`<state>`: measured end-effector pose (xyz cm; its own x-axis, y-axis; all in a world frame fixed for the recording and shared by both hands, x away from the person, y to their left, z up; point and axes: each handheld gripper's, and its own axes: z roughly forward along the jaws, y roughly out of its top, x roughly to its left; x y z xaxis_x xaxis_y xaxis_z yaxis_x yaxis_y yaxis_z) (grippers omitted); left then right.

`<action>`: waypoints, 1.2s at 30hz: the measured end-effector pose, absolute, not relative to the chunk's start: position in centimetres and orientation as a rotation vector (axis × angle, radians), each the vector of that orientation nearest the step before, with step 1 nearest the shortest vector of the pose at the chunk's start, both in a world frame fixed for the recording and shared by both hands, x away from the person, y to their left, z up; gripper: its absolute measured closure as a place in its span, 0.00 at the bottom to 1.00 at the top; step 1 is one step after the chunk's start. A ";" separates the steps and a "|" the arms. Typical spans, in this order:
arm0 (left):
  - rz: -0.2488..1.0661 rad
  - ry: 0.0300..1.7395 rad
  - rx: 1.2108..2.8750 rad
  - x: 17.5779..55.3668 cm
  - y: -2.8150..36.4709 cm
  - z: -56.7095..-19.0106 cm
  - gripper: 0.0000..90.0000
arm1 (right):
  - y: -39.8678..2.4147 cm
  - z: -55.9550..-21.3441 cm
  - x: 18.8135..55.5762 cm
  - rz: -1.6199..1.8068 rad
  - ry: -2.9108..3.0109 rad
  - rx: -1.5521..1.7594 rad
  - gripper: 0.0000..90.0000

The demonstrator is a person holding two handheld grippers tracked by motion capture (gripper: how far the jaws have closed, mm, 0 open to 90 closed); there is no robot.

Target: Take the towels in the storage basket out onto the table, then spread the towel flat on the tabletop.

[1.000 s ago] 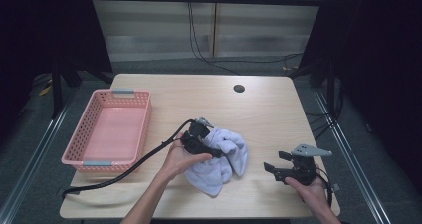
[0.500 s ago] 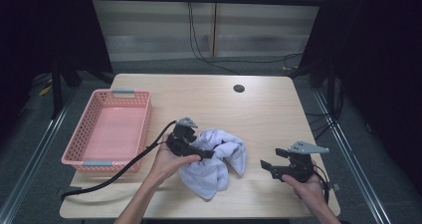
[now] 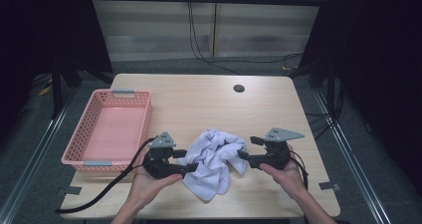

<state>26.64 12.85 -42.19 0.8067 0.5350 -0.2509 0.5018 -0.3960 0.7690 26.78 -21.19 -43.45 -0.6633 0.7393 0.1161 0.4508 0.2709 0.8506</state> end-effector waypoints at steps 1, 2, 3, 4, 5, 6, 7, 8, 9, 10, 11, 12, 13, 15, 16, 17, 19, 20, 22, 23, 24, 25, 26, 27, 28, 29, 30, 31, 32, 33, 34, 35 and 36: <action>0.047 0.761 2.064 26.5 12.9 -42.7 0.43 | -20.7 -43.4 27.0 1.357 2.255 1.072 0.39; 0.044 0.758 2.072 26.5 12.9 -43.2 0.44 | -20.0 -43.2 27.2 1.371 2.266 1.055 0.41; 0.075 0.753 2.054 26.8 13.0 -43.9 0.45 | -19.3 -43.1 27.4 1.378 2.277 1.027 0.44; 0.056 0.769 2.032 27.2 13.0 -44.3 0.46 | -18.4 -42.9 27.6 1.393 2.300 0.997 0.45; 0.056 0.769 2.032 27.2 13.0 -44.3 0.45 | -18.4 -42.9 27.6 1.393 2.300 0.997 0.45; 0.019 0.795 2.023 28.0 12.8 -44.8 0.45 | -17.9 -42.9 27.7 1.398 2.312 0.982 0.46; 0.077 0.812 2.050 28.8 12.4 -45.3 0.45 | -16.4 -43.1 28.1 1.407 2.358 0.947 0.45; 0.090 0.809 2.063 29.2 12.1 -45.6 0.44 | -16.0 -43.3 28.2 1.405 2.373 0.936 0.43; 0.090 0.809 2.063 29.2 12.1 -45.6 0.45 | -16.0 -43.3 28.2 1.405 2.373 0.936 0.43; 0.038 0.798 2.068 29.8 11.9 -46.0 0.45 | -15.4 -43.5 28.3 1.406 2.394 0.929 0.42; 0.046 0.802 2.081 29.9 11.6 -46.3 0.47 | -14.8 -43.9 28.6 1.404 2.420 0.920 0.41; 0.047 0.796 2.087 30.0 11.4 -46.4 0.49 | -14.4 -44.1 28.7 1.403 2.428 0.911 0.40; 0.039 0.787 2.102 30.2 11.0 -46.7 0.56 | -13.9 -44.6 29.0 1.409 2.455 0.900 0.40; 0.020 0.790 2.104 30.6 11.0 -47.0 0.63 | -13.3 -45.2 29.2 1.402 2.483 0.893 0.41; 0.003 0.793 2.105 30.7 11.0 -47.2 0.68 | -13.0 -45.5 29.3 1.402 2.503 0.890 0.41; 0.003 0.793 2.105 30.7 11.0 -47.2 0.71 | -13.0 -45.5 29.3 1.402 2.503 0.890 0.41; 0.008 0.775 2.140 30.6 10.9 -47.5 0.81 | -12.1 -46.2 29.1 1.359 2.543 0.864 0.49; -0.003 0.768 2.152 30.6 11.0 -47.6 0.85 | -11.9 -46.4 29.1 1.345 2.547 0.871 0.58; -0.005 0.758 2.135 30.7 11.3 -47.6 0.91 | -11.7 -46.5 29.3 1.310 2.550 0.880 0.74; -0.016 0.764 2.121 30.8 11.6 -47.6 0.92 | -11.9 -46.4 29.4 1.322 2.540 0.904 0.79; -0.028 0.768 2.101 30.8 11.8 -47.5 0.93 | -12.1 -46.3 29.6 1.335 2.540 0.918 0.84; -0.031 0.771 2.085 30.8 12.1 -47.3 0.93 | -12.4 -46.2 29.8 1.327 2.520 0.930 0.86; -0.025 0.767 2.082 30.8 12.3 -47.2 0.94 | -13.0 -45.9 29.9 1.346 2.504 0.956 0.87; -0.031 0.770 2.054 30.7 12.6 -46.9 0.94 | -13.4 -45.8 30.0 1.352 2.495 0.969 0.87; -0.031 0.770 2.054 30.7 12.6 -46.9 0.94 | -13.4 -45.8 30.0 1.352 2.495 0.969 0.87; -0.041 0.774 2.035 30.7 12.7 -46.7 0.94 | -15.1 -45.2 30.4 1.365 2.424 1.035 0.87; -0.038 0.773 2.017 30.6 12.9 -46.3 0.94 | -15.7 -45.0 30.5 1.363 2.393 1.052 0.87; -0.056 0.772 1.991 30.6 13.0 -46.1 0.94 | -16.2 -44.8 30.6 1.367 2.374 1.073 0.87; -0.069 0.767 1.972 30.6 13.1 -45.8 0.95 | -16.9 -44.6 30.8 1.373 2.359 1.085 0.88; -0.065 0.763 1.962 30.5 13.0 -45.4 0.94 | -17.5 -44.4 30.9 1.381 2.335 1.094 0.88; -0.062 0.753 1.959 30.4 13.0 -45.0 0.94 | -18.1 -44.1 31.0 1.390 2.309 1.113 0.88; -0.062 0.753 1.959 30.4 13.0 -45.0 0.94 | -18.6 -43.7 31.2 1.401 2.296 1.116 0.88; -0.066 0.726 1.919 30.1 12.9 -44.0 0.95 | -19.1 -43.4 31.3 1.408 2.273 1.117 0.88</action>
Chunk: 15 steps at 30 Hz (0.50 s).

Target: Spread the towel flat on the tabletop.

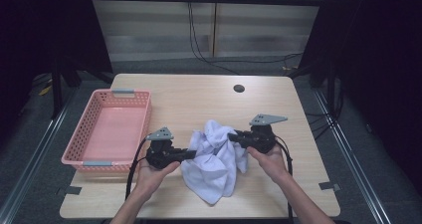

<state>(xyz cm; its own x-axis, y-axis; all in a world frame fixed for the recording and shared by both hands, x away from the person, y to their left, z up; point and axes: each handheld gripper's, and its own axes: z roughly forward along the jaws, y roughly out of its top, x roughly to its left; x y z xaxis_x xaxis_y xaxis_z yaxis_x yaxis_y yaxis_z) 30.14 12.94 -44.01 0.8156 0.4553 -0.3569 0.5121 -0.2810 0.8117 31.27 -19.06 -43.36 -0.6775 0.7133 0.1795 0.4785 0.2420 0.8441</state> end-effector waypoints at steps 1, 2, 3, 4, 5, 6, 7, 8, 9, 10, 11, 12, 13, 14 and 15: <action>-0.066 0.713 1.908 30.0 12.9 -43.5 0.95 | -19.5 -43.0 31.4 1.418 2.254 1.122 0.88; -0.058 0.702 1.897 29.9 12.9 -43.0 0.95 | -20.0 -42.6 31.5 1.428 2.236 1.126 0.88; -0.061 0.687 1.882 29.9 13.0 -42.6 0.95 | -20.5 -42.1 31.6 1.433 2.214 1.131 0.88; -0.060 0.683 1.858 29.8 13.1 -42.2 0.94 | -21.0 -41.7 31.7 1.442 2.198 1.133 0.88; -0.060 0.683 1.858 29.8 13.1 -42.2 0.94 | -21.0 -41.7 31.7 1.442 2.198 1.133 0.88; -0.048 0.677 1.846 29.8 13.3 -41.5 0.95 | -22.2 -40.7 31.9 1.461 2.155 1.146 0.88; -0.041 0.679 1.830 29.7 13.4 -41.2 0.95 | -22.5 -40.3 32.0 1.466 2.143 1.147 0.88; -0.053 0.669 1.809 29.7 13.6 -40.9 0.95 | -22.9 -39.8 32.1 1.472 2.124 1.150 0.88; -0.051 0.664 1.805 29.7 13.8 -40.6 0.95 | -23.3 -39.3 32.2 1.470 2.110 1.151 0.88; -0.037 0.666 1.801 29.5 13.9 -40.3 0.95 | -23.7 -38.8 32.3 1.470 2.099 1.144 0.88; -0.045 0.661 1.787 29.3 14.1 -40.0 0.95 | -24.0 -38.2 32.5 1.467 2.080 1.138 0.88; -0.051 0.656 1.771 29.2 14.3 -39.7 0.95 | -24.5 -37.7 32.6 1.464 2.065 1.142 0.88; -0.054 0.655 1.759 29.0 14.6 -39.5 0.95 | -24.9 -37.1 32.8 1.465 2.049 1.143 0.88; -0.054 0.655 1.759 29.0 14.6 -39.5 0.95 | -25.3 -36.6 33.0 1.464 2.027 1.143 0.89; -0.048 0.651 1.756 28.8 14.8 -39.3 0.95 | -25.3 -36.6 33.0 1.464 2.027 1.143 0.89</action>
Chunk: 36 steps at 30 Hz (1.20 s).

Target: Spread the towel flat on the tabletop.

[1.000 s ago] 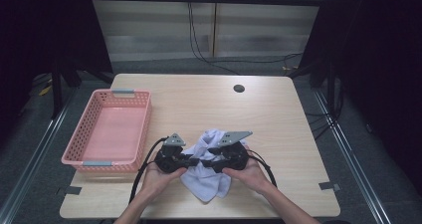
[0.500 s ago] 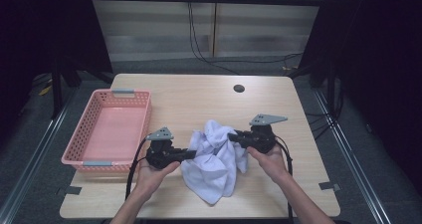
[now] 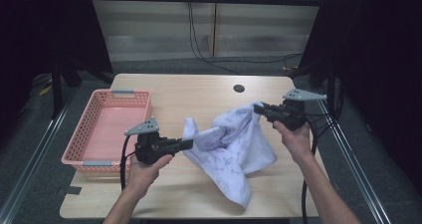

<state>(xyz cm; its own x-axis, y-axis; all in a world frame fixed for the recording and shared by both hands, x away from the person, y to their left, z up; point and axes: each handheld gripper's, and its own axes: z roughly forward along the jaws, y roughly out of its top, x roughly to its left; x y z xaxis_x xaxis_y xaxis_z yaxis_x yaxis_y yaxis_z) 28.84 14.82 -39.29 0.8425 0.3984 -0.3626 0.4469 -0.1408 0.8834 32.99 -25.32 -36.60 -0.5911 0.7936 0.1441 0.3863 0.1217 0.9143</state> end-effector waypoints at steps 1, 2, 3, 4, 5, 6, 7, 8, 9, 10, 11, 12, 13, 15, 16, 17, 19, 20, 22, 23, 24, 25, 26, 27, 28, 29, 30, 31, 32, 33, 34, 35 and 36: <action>-0.035 0.657 1.752 28.5 15.1 -39.1 0.95 | -25.8 -36.0 33.2 1.463 2.010 1.151 0.89; -0.040 0.656 1.748 28.2 15.4 -38.9 0.95 | -26.7 -34.7 33.7 1.452 1.976 1.151 0.89; -0.027 0.661 1.752 28.0 15.6 -38.8 0.95 | -27.0 -34.3 33.9 1.446 1.965 1.152 0.89; -0.037 0.664 1.747 27.8 15.9 -38.7 0.95 | -27.3 -33.7 34.2 1.436 1.949 1.155 0.89; -0.045 0.665 1.741 27.7 16.1 -38.7 0.95 | -27.7 -33.1 34.5 1.433 1.935 1.154 0.89; -0.033 0.658 1.756 27.4 16.5 -38.6 0.94 | -27.9 -32.6 34.8 1.431 1.923 1.158 0.89; -0.033 0.658 1.756 27.4 16.5 -38.6 0.94 | -27.9 -32.6 34.8 1.431 1.923 1.158 0.89; -0.032 0.677 1.768 27.2 16.8 -38.8 0.94 | -28.3 -31.3 35.6 1.413 1.891 1.163 0.89; -0.038 0.685 1.776 27.1 17.0 -39.0 0.94 | -28.3 -31.0 35.9 1.407 1.888 1.162 0.89; -0.031 0.690 1.791 26.9 17.3 -39.3 0.94 | -28.3 -30.7 36.3 1.395 1.885 1.162 0.89; -0.018 0.705 1.807 26.8 17.5 -39.8 0.94 | -28.3 -30.5 36.7 1.385 1.882 1.165 0.89; -0.026 0.720 1.811 26.8 17.8 -40.3 0.94 | -28.4 -30.6 37.2 1.377 1.887 1.168 0.89; -0.038 0.742 1.814 26.9 18.1 -40.9 0.94 | -28.4 -30.9 37.6 1.355 1.891 1.174 0.89; -0.047 0.768 1.829 26.9 18.4 -42.0 0.91 | -28.4 -31.9 38.5 1.315 1.921 1.181 0.86; -0.060 0.772 1.840 26.9 18.5 -42.4 0.91 | -28.4 -32.6 38.8 1.290 1.921 1.190 0.83; -0.061 0.775 1.847 26.8 18.5 -42.6 0.90 | -28.5 -33.3 39.1 1.281 1.924 1.212 0.78; -0.050 0.784 1.878 26.7 18.4 -42.8 0.77 | -28.6 -34.4 39.4 1.245 1.923 1.242 0.68; -0.051 0.787 1.878 26.6 18.4 -42.8 0.73 | -28.8 -34.8 39.4 1.235 1.924 1.247 0.66; -0.033 0.792 1.877 26.5 18.6 -42.7 0.68 | -29.0 -35.2 39.2 1.248 1.924 1.257 0.59; -0.030 0.802 1.871 26.4 18.7 -42.6 0.62 | -29.1 -35.4 38.8 1.238 1.915 1.252 0.56; -0.030 0.802 1.871 26.4 18.7 -42.6 0.61 | -29.1 -35.4 38.5 1.238 1.916 1.251 0.53; -0.025 0.802 1.865 26.3 18.9 -42.5 0.60 | -29.2 -35.4 38.0 1.246 1.913 1.250 0.50; -0.018 0.806 1.865 26.2 18.9 -42.4 0.58 | -29.2 -35.5 37.4 1.249 1.910 1.239 0.49; -0.015 0.810 1.861 26.2 18.9 -42.4 0.56 | -29.1 -35.6 37.0 1.248 1.922 1.233 0.49; -0.011 0.810 1.860 26.1 19.0 -42.3 0.55 | -29.0 -35.8 36.4 1.255 1.944 1.229 0.48; -0.004 0.808 1.863 26.0 19.0 -42.2 0.55 | -28.8 -36.2 35.8 1.262 1.962 1.228 0.48; -0.004 0.808 1.863 26.0 19.0 -42.2 0.54 | -28.8 -36.2 35.8 1.262 1.962 1.228 0.48; -0.005 0.811 1.862 25.7 19.0 -42.0 0.54 | -28.6 -36.8 35.1 1.273 1.986 1.223 0.48; 0.005 0.805 1.868 25.5 19.1 -41.9 0.53 | -28.1 -37.8 34.0 1.281 2.035 1.207 0.49; 0.009 0.804 1.874 25.3 19.2 -41.8 0.53 | -27.6 -38.9 33.1 1.264 2.080 1.196 0.50; 0.018 0.806 1.878 25.1 19.3 -41.7 0.53 | -27.3 -39.8 32.4 1.263 2.108 1.192 0.51; 0.022 0.806 1.872 25.0 19.5 -41.6 0.52 | -27.2 -40.7 31.7 1.291 2.133 1.203 0.53; 0.029 0.808 1.862 24.8 20.0 -41.4 0.52 | -27.0 -41.4 31.3 1.306 2.153 1.214 0.56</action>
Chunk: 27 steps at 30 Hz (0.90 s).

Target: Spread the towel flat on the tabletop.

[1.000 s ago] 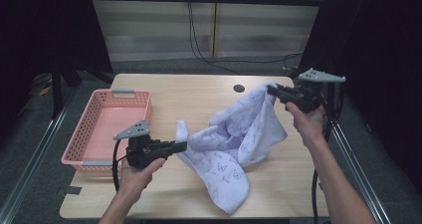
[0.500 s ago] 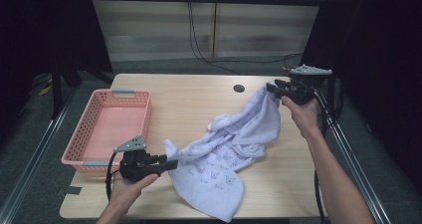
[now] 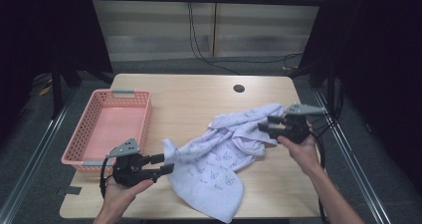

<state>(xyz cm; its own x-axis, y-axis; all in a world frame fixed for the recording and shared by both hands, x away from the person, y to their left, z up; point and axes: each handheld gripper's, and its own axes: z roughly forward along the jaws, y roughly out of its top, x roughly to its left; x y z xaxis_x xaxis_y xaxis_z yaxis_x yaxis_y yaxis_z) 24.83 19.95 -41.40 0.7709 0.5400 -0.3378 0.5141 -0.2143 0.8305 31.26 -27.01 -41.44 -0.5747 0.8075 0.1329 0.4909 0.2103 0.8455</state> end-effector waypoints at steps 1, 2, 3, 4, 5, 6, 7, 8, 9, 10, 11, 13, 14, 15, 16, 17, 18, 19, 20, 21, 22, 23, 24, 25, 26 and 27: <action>0.029 0.808 1.862 24.8 20.0 -41.4 0.53 | -26.5 -43.0 30.2 1.293 2.205 1.213 0.57; 0.044 0.813 1.861 24.8 20.2 -41.3 0.54 | -26.1 -43.8 29.6 1.282 2.231 1.209 0.58; 0.046 0.816 1.860 24.9 20.4 -41.1 0.54 | -25.7 -44.4 29.1 1.289 2.258 1.218 0.58; 0.049 0.811 1.864 25.0 20.3 -41.1 0.56 | -25.5 -44.8 28.8 1.297 2.278 1.223 0.58; 0.057 0.803 1.870 25.1 20.3 -41.1 0.58 | -25.1 -45.3 28.3 1.320 2.305 1.217 0.58; 0.055 0.792 1.879 25.4 19.9 -41.3 0.61 | -24.8 -45.5 28.0 1.330 2.329 1.211 0.60; 0.050 0.788 1.892 25.6 19.7 -41.5 0.65 | -24.2 -46.0 27.6 1.319 2.351 1.179 0.60; 0.050 0.788 1.892 25.6 19.7 -41.5 0.66 | -23.8 -46.3 27.5 1.316 2.370 1.166 0.62; 0.032 0.784 1.934 26.5 18.4 -42.4 0.67 | -23.0 -46.9 27.5 1.308 2.420 1.150 0.61; 0.024 0.780 1.950 27.0 17.9 -42.9 0.67 | -22.4 -47.5 27.6 1.289 2.451 1.136 0.60; 0.017 0.780 1.959 27.3 17.5 -43.2 0.65 | -21.8 -48.1 27.8 1.261 2.472 1.122 0.57; 0.030 0.797 1.999 28.3 16.6 -44.2 0.58 | -21.0 -48.9 28.1 1.224 2.503 1.102 0.53; 0.033 0.815 2.014 28.7 16.4 -44.7 0.55 | -20.7 -49.2 28.1 1.197 2.500 1.097 0.50; 0.018 0.833 2.017 29.1 16.3 -45.3 0.54 | -20.6 -49.4 28.2 1.178 2.506 1.079 0.48; 0.018 0.848 2.027 29.3 16.3 -45.8 0.54 | -20.5 -49.7 28.1 1.158 2.514 1.070 0.48; 0.020 0.859 2.051 29.4 16.3 -46.3 0.54 | -20.4 -50.0 28.1 1.118 2.522 1.071 0.50; 0.020 0.859 2.051 29.4 16.3 -46.3 0.57 | -20.4 -50.0 28.1 1.118 2.522 1.071 0.50; 0.027 0.861 2.087 29.5 16.2 -46.9 0.57 | -20.3 -50.3 27.8 1.109 2.504 1.030 0.52; 0.002 0.830 2.127 29.4 16.4 -47.7 0.81 | -20.3 -50.1 27.5 1.075 2.508 1.035 0.81; 0.005 0.824 2.152 29.3 16.4 -47.9 0.89 | -20.6 -50.0 27.6 1.074 2.501 1.045 0.87; 0.005 0.824 2.152 29.3 16.4 -47.9 0.92 | -21.0 -49.9 27.6 1.062 2.503 1.069 0.90; 0.001 0.837 2.149 29.0 16.6 -47.9 0.94 | -21.7 -49.8 27.8 1.067 2.509 1.086 0.92; -0.011 0.841 2.134 28.8 16.8 -47.8 0.94 | -22.3 -49.6 27.9 1.041 2.495 1.103 0.92; -0.018 0.843 2.119 28.6 17.0 -47.6 0.95 | -23.3 -49.4 28.1 1.044 2.480 1.128 0.92; -0.053 0.846 2.090 28.4 17.2 -47.6 0.95 | -24.6 -49.2 28.3 1.066 2.464 1.161 0.93; -0.053 0.846 2.090 28.4 17.2 -47.6 0.95 | -26.1 -49.0 28.6 1.068 2.433 1.196 0.93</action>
<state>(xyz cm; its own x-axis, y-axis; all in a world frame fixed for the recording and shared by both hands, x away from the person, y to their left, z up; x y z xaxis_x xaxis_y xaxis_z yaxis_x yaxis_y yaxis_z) 28.39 17.24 -47.58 0.7693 0.5492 -0.3264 0.5858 -0.4028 0.7033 28.58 -26.10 -49.00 -0.6415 0.7594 0.1082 0.5939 0.4024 0.6967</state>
